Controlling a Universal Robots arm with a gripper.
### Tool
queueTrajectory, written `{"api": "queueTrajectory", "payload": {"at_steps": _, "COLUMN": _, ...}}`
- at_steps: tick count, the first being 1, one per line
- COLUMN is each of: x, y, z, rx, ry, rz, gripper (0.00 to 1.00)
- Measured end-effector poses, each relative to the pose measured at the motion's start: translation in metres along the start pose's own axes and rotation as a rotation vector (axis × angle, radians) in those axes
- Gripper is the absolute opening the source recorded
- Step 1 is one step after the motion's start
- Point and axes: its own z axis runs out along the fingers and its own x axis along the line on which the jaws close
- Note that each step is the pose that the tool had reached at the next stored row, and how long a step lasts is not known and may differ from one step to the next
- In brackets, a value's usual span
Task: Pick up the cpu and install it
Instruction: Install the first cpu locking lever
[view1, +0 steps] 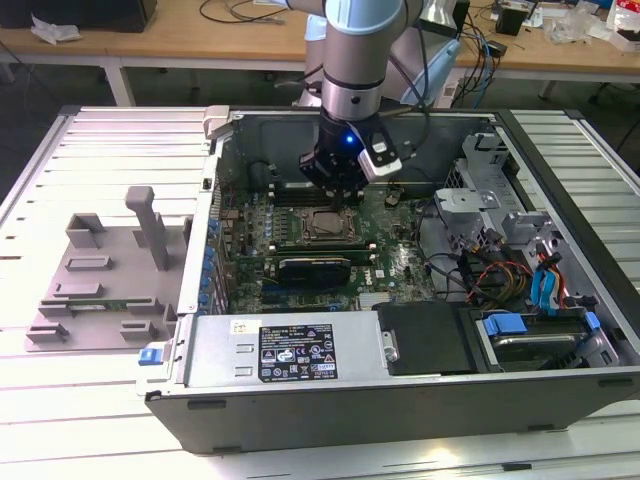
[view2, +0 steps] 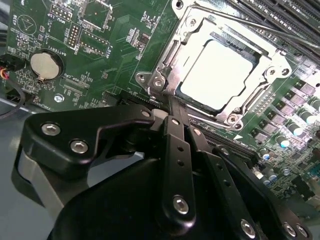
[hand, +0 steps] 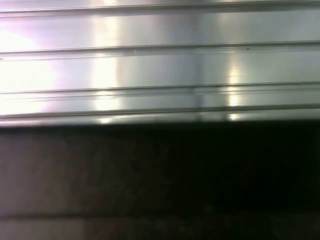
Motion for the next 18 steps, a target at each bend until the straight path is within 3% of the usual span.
{"api": "queueTrajectory", "payload": {"at_steps": 8, "x": -0.0002, "y": -0.0002, "z": 0.0002, "rx": 0.0058, "ry": -0.0006, "rz": -0.001, "gripper": 0.11}}
{"api": "queueTrajectory", "payload": {"at_steps": 12, "x": -0.0022, "y": 0.0, "z": 0.0024, "rx": 0.007, "ry": 0.0036, "rz": -0.001, "gripper": 0.11}}
{"api": "queueTrajectory", "payload": {"at_steps": 13, "x": -0.0024, "y": 0.0007, "z": 0.0026, "rx": 0.0052, "ry": 0.0036, "rz": -0.001, "gripper": 0.11}}
{"api": "queueTrajectory", "payload": {"at_steps": 15, "x": -0.0024, "y": 0.0009, "z": 0.0027, "rx": -0.0155, "ry": 0.0042, "rz": -0.002, "gripper": 0.11}}
{"api": "queueTrajectory", "payload": {"at_steps": 17, "x": -0.0024, "y": 0.0009, "z": 0.0016, "rx": -0.0187, "ry": 0.0042, "rz": -0.003, "gripper": 0.11}}
{"api": "queueTrajectory", "payload": {"at_steps": 18, "x": -0.0024, "y": 0.001, "z": -0.0029, "rx": -0.0129, "ry": 0.0043, "rz": -0.003, "gripper": 0.11}}
